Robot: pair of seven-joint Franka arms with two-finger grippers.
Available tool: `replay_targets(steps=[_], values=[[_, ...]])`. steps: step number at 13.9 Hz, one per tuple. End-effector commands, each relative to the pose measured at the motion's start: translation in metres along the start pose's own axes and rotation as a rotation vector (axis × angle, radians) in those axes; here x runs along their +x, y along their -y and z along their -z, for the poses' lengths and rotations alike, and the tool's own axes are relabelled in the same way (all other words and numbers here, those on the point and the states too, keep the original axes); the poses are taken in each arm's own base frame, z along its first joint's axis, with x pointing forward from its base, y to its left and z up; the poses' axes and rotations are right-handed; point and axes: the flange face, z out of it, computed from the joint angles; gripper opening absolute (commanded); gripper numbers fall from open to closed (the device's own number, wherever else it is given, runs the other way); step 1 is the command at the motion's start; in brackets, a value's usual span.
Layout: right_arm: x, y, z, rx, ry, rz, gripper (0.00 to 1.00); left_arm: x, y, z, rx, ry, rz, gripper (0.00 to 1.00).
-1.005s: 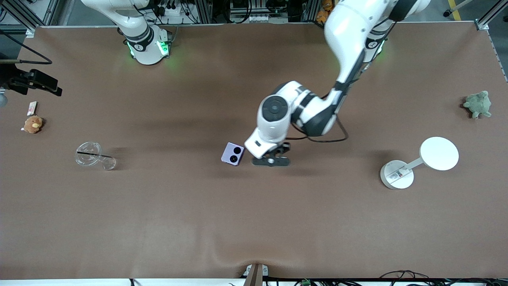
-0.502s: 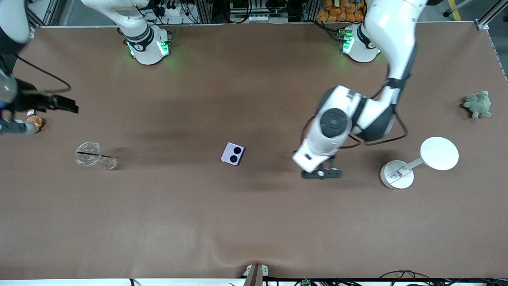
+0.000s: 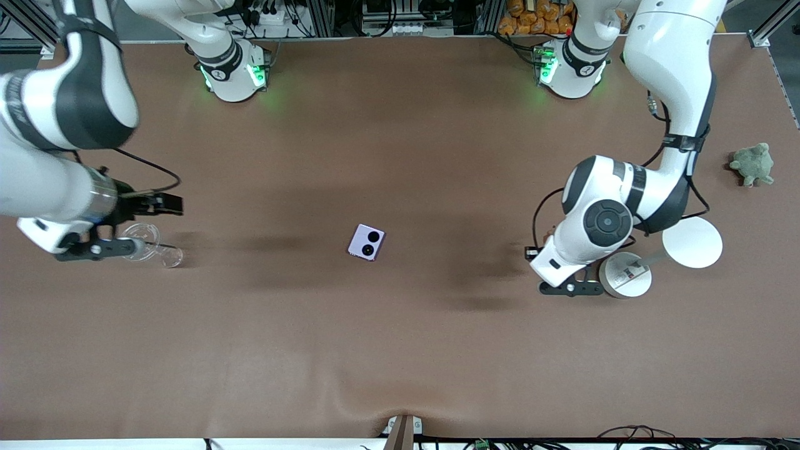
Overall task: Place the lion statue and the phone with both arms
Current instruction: 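Carry the lion toward the lamp while the right gripper reaches the phone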
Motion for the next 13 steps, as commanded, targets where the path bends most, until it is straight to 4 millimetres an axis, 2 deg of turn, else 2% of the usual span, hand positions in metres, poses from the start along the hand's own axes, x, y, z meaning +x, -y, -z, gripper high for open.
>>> replay_targets(steps=[1, 3, 4, 5, 6, 7, 9, 12, 13], values=[[0.026, 0.023, -0.021, 0.089, -0.002, -0.005, 1.0, -0.006, 0.015, -0.007, 0.011, -0.027, -0.017, 0.0], [0.049, 0.047, -0.056, 0.149, 0.013, -0.081, 1.0, -0.001, 0.031, -0.012, 0.014, -0.042, -0.005, 0.0], [0.061, 0.064, -0.072, 0.146, -0.001, -0.11, 1.0, -0.003, 0.031, -0.017, 0.013, -0.047, -0.008, 0.0], [0.069, 0.085, -0.079, 0.142, -0.029, -0.131, 1.0, -0.002, 0.035, -0.02, 0.016, -0.051, -0.007, 0.0], [0.072, 0.11, -0.086, 0.136, -0.049, -0.147, 1.0, -0.001, 0.043, -0.023, 0.027, -0.057, -0.004, 0.0], [0.078, 0.133, -0.103, 0.13, -0.056, -0.167, 1.0, -0.002, 0.05, -0.027, 0.039, -0.058, -0.01, 0.0], [0.091, 0.166, -0.137, 0.127, -0.08, -0.19, 1.0, -0.002, 0.059, -0.033, 0.04, -0.065, -0.027, 0.0], [0.096, 0.218, -0.181, 0.163, -0.075, -0.238, 1.0, -0.002, 0.08, -0.044, 0.031, -0.072, -0.035, 0.0], [0.098, 0.236, -0.202, 0.19, -0.063, -0.283, 1.0, -0.003, 0.081, -0.049, 0.028, -0.074, -0.04, 0.0]])
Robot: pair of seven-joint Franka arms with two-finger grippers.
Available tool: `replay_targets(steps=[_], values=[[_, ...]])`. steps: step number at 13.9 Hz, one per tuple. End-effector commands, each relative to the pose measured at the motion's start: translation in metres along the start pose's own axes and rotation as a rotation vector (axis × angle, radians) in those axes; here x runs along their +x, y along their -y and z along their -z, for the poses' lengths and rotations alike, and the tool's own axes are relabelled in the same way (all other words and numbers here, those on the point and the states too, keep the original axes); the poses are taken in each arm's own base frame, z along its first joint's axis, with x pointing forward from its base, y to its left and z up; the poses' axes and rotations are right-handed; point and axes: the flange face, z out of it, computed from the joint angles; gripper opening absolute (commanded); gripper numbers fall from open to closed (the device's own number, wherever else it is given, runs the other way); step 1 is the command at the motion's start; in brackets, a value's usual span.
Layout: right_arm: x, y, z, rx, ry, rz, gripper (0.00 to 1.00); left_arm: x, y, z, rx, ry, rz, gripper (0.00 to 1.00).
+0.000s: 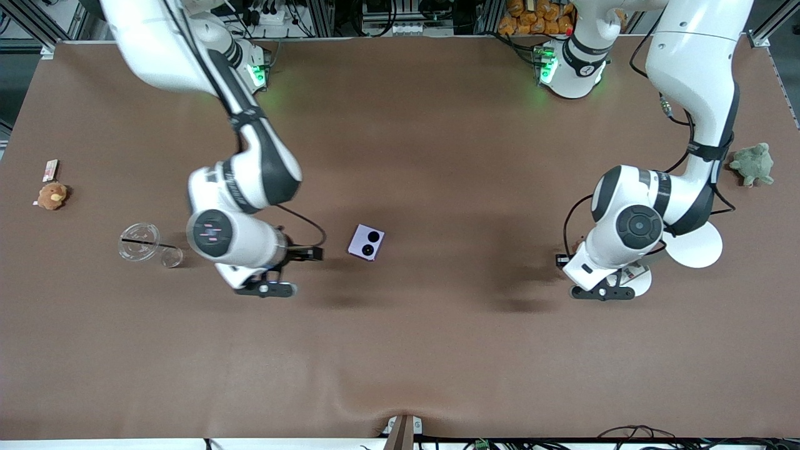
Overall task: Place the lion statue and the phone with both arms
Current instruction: 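Carry the lion toward the lamp while the right gripper reaches the phone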
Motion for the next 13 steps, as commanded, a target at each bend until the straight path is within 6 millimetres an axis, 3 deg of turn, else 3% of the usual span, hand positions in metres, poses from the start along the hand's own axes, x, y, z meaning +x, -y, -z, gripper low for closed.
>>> replay_targets(steps=[1, 3, 6, 8, 13], values=[[-0.004, 0.037, -0.039, 0.058, 0.003, -0.087, 1.0, -0.007, 0.007, -0.007, 0.0, -0.022, -0.025, 0.0], [-0.012, 0.046, -0.051, 0.052, 0.012, -0.129, 1.0, -0.01, 0.016, -0.016, -0.007, -0.03, -0.036, 0.0], [-0.035, 0.085, -0.075, 0.043, -0.01, -0.163, 1.0, -0.016, 0.025, -0.024, -0.014, -0.039, -0.06, 0.0], [-0.04, 0.081, -0.1, 0.041, -0.022, -0.17, 1.0, -0.016, 0.03, -0.028, -0.017, -0.043, -0.073, 0.0], [-0.054, 0.084, -0.119, 0.018, -0.003, -0.173, 1.0, -0.018, 0.03, -0.031, -0.021, -0.055, -0.089, 0.0]])
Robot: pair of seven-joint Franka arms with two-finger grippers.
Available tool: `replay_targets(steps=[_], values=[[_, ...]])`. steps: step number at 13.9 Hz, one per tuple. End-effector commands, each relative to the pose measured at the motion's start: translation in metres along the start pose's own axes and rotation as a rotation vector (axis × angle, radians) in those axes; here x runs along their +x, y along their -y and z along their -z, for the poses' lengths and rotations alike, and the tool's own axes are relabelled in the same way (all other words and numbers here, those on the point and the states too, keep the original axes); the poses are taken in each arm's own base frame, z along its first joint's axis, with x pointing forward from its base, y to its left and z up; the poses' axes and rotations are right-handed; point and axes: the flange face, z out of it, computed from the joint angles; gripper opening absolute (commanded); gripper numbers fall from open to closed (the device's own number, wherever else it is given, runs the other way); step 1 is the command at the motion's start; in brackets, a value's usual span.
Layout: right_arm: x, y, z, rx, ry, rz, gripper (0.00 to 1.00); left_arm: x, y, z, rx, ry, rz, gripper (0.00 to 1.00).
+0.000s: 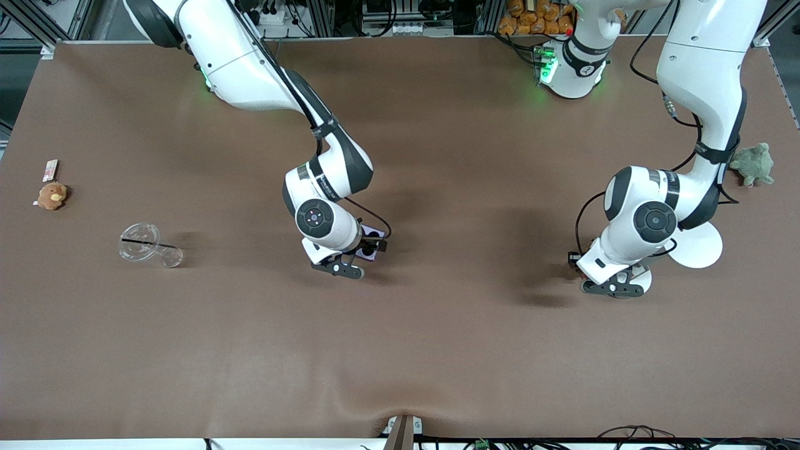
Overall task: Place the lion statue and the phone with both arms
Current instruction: 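Carry the lion toward the lamp while the right gripper reaches the phone, then grasp the phone with the right gripper while the left gripper lowers the lion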
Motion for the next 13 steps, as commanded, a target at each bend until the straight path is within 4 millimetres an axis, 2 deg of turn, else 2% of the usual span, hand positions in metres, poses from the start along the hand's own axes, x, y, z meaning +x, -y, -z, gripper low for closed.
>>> replay_targets(steps=[1, 2, 3, 5, 7, 9, 13], values=[[-0.001, 0.0, -0.003, 0.015, -0.003, -0.024, 1.0, -0.003, 0.001, 0.003, 0.004, -0.016, -0.024, 0.29], [-0.003, 0.003, -0.005, 0.02, -0.012, -0.019, 1.0, -0.003, 0.001, 0.004, 0.005, -0.017, -0.023, 0.74], [-0.007, 0.006, -0.007, 0.019, -0.013, -0.012, 1.0, -0.003, 0.001, 0.004, 0.005, -0.017, -0.024, 1.0], [0.002, -0.002, -0.013, 0.018, -0.014, -0.031, 1.0, -0.002, 0.001, 0.007, 0.005, -0.022, -0.024, 1.0], [-0.001, 0.002, -0.013, 0.021, -0.016, -0.072, 1.0, 0.0, 0.003, 0.023, 0.009, -0.038, -0.023, 1.0], [-0.01, 0.012, -0.015, 0.035, -0.035, -0.12, 1.0, 0.0, 0.005, 0.05, 0.02, -0.051, -0.022, 1.0], [-0.012, 0.013, -0.018, 0.03, -0.037, -0.117, 1.0, -0.001, -0.004, 0.129, 0.041, -0.085, -0.03, 1.0]])
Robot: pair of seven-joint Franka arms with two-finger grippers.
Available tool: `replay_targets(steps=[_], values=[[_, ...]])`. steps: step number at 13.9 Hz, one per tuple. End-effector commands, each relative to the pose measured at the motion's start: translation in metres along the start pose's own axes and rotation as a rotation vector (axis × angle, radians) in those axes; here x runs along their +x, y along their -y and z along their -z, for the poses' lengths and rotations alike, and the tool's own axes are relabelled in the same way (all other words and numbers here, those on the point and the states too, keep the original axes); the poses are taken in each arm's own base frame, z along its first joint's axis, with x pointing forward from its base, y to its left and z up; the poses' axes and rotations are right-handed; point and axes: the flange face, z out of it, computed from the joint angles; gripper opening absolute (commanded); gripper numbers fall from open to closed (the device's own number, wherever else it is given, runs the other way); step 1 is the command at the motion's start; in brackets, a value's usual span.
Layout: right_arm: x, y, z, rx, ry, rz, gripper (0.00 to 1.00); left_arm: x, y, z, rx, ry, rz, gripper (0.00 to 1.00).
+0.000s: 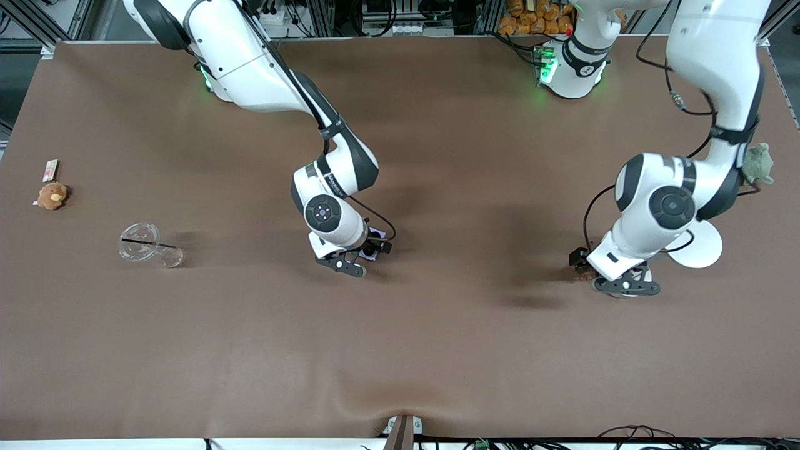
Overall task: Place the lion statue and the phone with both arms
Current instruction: 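Grasp the phone with the right gripper while the left gripper lowers the lion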
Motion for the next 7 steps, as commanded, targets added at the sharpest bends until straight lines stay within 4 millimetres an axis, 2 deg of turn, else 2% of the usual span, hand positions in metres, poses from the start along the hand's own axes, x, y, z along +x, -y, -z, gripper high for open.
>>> replay_targets(steps=[1, 7], values=[[-0.002, -0.002, -0.006, -0.003, -0.001, -0.016, 1.0, -0.001, -0.007, 0.067, 0.028, -0.024, -0.031, 1.0], [-0.001, -0.005, -0.011, -0.011, -0.001, -0.019, 1.0, 0.021, -0.015, 0.196, 0.043, 0.052, -0.017, 1.0]])
